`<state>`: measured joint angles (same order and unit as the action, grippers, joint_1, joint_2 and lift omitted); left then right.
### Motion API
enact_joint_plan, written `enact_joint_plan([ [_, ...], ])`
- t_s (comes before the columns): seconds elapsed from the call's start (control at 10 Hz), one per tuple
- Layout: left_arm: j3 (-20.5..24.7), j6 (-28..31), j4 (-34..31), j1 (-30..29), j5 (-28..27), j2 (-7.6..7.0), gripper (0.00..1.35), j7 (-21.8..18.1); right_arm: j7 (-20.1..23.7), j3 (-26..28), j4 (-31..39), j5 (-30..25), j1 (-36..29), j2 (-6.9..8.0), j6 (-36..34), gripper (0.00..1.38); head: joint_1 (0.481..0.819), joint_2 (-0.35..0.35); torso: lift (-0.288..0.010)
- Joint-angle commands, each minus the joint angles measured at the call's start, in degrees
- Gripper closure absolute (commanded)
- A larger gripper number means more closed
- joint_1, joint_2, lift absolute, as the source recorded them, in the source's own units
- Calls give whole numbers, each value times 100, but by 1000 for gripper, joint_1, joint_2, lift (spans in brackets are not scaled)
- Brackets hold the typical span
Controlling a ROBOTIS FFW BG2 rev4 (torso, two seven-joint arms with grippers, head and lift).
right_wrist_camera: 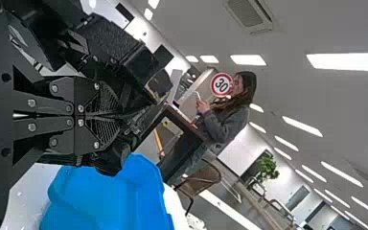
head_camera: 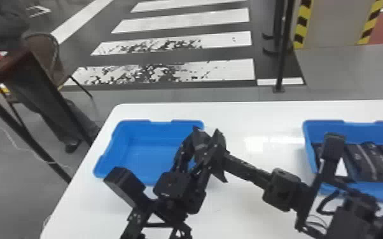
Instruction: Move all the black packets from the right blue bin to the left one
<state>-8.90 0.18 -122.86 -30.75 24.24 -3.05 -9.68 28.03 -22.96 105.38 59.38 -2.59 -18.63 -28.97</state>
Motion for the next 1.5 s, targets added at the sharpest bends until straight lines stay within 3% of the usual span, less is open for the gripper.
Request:
enact_joint_plan([
  [0.0,-36,-33,-39,-33,-116,-11,1217,81,-8,0,-12,38,21,9,71,1190,695,226,-140],
  [0.2,-81,-230,-82,-47,-287,-20,1217,160,-8,0,-40,61,77,18,155,1188,695,225,-140],
  [0.3,-93,-300,-82,-61,-287,-20,1216,195,1,-12,-97,152,77,18,253,1098,695,225,-140],
  [0.4,-93,-356,-82,-75,-287,-29,1217,204,1,-12,-167,186,49,18,310,772,695,224,-140],
  [0.5,-81,-384,-82,-75,-276,-29,1216,213,9,0,-181,186,-7,18,408,213,695,223,-140],
  [0.6,-36,-384,-82,-33,-333,-20,1217,274,53,0,-251,175,-22,18,478,-2,695,222,-140],
  [0.8,364,-539,396,234,-1167,59,1216,511,89,11,-406,403,-120,18,675,114,695,229,-140],
  [1.1,1278,-1355,2070,1275,-2915,226,1216,801,97,91,-378,426,-148,18,703,122,695,288,-140],
  [1.2,1450,-1594,2562,1528,-3006,217,1047,845,97,148,-378,392,-134,18,703,117,695,316,-140],
  [1.3,1518,-1650,2731,1570,-2744,208,501,845,89,308,-378,232,-148,18,675,116,695,334,-140],
  [1.4,1518,-1974,2731,1472,-2504,217,47,845,1,720,-251,-214,-148,35,253,116,695,338,-140],
])
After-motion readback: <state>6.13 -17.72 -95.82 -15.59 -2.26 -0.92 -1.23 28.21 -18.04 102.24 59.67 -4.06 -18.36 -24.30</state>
